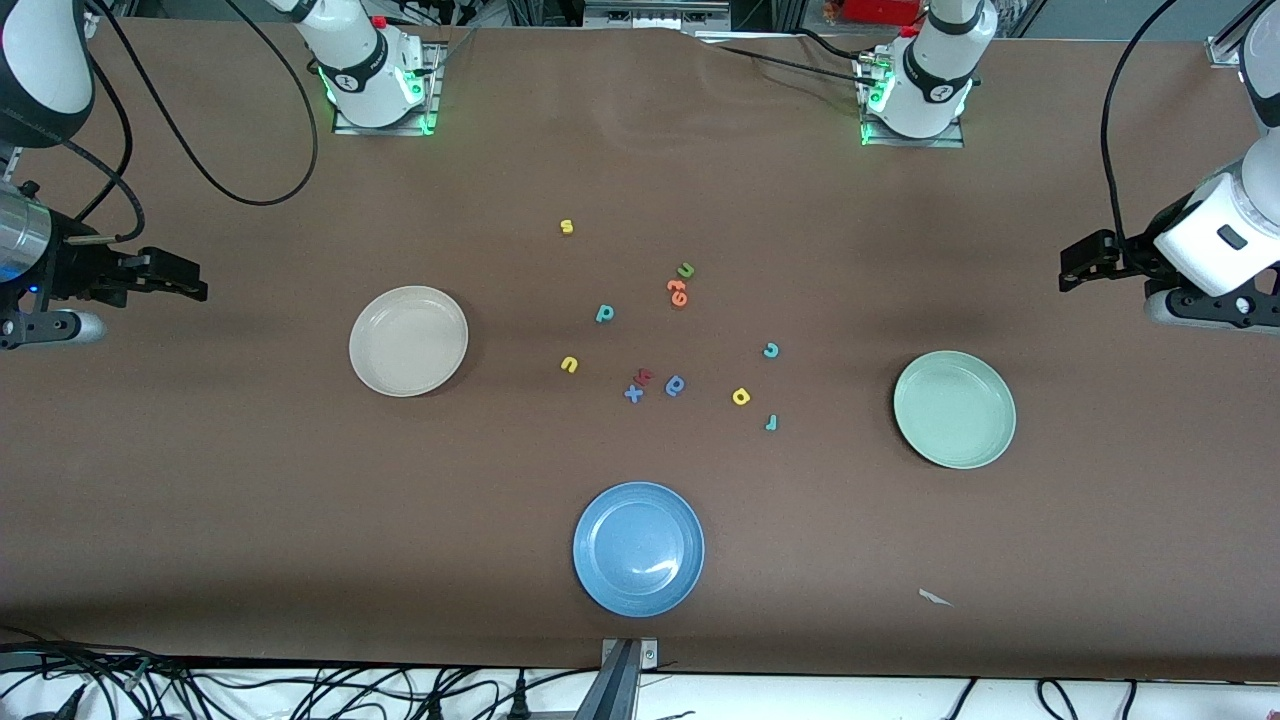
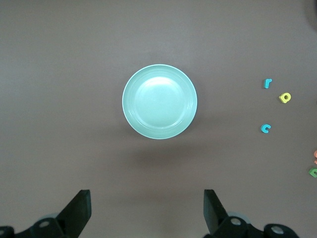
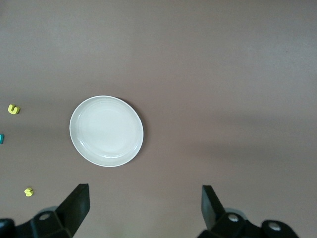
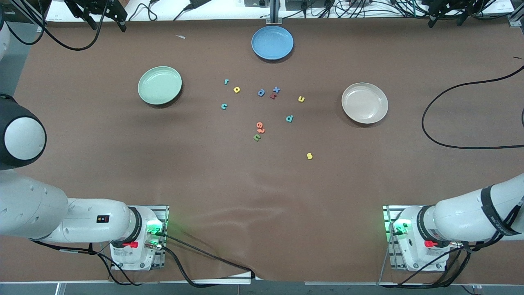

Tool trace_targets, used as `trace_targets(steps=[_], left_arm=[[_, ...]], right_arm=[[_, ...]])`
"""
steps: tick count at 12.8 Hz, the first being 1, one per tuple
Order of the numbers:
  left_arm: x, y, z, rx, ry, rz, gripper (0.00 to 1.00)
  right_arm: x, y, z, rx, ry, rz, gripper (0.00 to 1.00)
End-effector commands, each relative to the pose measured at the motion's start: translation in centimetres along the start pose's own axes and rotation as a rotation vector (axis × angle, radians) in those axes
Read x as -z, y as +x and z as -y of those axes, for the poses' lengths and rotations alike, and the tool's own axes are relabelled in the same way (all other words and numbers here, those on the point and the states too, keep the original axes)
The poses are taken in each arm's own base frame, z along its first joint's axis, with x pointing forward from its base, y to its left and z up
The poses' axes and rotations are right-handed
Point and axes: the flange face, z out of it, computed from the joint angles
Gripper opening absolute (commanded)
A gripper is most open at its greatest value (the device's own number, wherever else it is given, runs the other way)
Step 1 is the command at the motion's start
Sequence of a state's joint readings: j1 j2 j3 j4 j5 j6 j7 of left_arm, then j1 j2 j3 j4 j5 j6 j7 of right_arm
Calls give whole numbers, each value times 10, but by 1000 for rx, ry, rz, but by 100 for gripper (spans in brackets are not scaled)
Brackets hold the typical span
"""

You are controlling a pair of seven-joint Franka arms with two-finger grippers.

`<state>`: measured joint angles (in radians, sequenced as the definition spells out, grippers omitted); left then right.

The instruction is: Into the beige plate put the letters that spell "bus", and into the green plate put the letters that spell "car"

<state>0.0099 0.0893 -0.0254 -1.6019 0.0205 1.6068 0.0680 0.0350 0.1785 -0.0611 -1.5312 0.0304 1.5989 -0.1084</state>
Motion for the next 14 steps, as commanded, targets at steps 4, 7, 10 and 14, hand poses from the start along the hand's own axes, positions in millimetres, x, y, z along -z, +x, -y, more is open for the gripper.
trace_targets(steps=[4, 7, 10, 14], left_arm=[[6, 2, 1, 6, -19, -14, 100], [5, 2, 1, 6, -14, -12, 100], [5, 2, 5, 12, -15, -12, 100], [4, 3, 3, 33, -15, -10, 100]], right_arm=[[0, 0, 0, -1, 11, -2, 100], [-2, 0, 1, 3, 11, 3, 100], [-3, 1, 17, 25, 11, 4, 100], [-28, -2, 61, -19, 15, 26, 100]])
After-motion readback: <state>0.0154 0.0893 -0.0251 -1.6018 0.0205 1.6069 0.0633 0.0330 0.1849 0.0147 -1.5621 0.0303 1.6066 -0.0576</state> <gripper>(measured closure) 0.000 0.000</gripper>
